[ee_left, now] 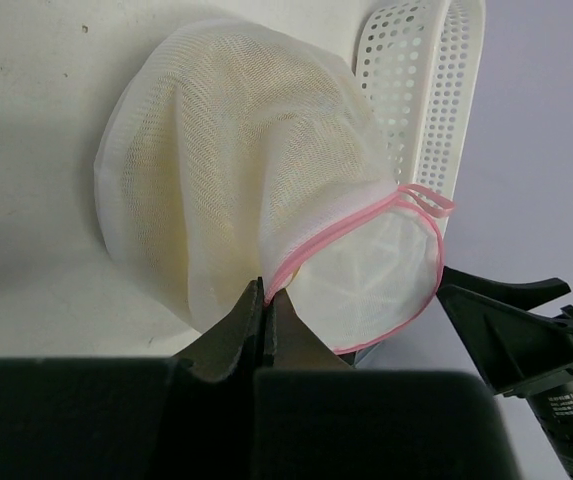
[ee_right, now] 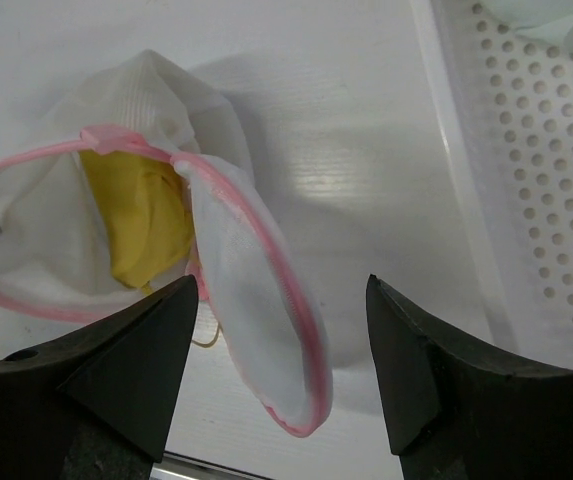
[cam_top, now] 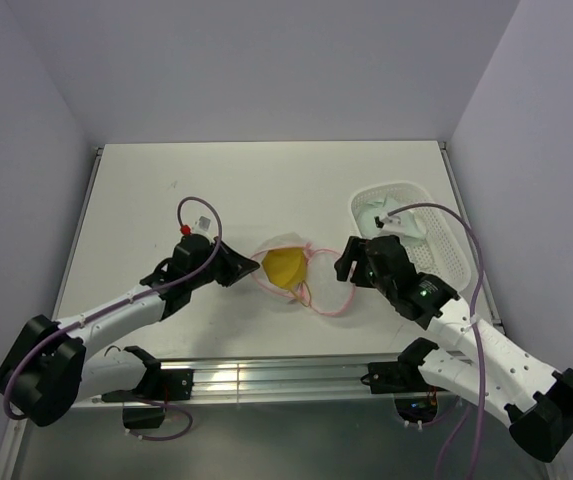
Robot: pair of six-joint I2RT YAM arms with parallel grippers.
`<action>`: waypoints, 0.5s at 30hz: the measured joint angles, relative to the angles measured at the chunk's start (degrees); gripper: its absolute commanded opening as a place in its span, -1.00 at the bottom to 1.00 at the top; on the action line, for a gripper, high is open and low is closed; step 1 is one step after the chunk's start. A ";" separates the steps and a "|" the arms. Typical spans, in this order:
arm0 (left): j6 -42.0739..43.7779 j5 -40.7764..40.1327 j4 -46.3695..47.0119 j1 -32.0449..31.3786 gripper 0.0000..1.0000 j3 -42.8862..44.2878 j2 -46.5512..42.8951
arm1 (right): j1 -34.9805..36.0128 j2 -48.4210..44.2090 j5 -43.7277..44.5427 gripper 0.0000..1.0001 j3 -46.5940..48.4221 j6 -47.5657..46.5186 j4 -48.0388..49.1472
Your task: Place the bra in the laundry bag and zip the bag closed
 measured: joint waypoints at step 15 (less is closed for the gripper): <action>0.61 0.81 0.02 0.00 -1.00 0.76 2.23 | -0.20 2.60 -9.60 -0.81 0.31 2.01 3.63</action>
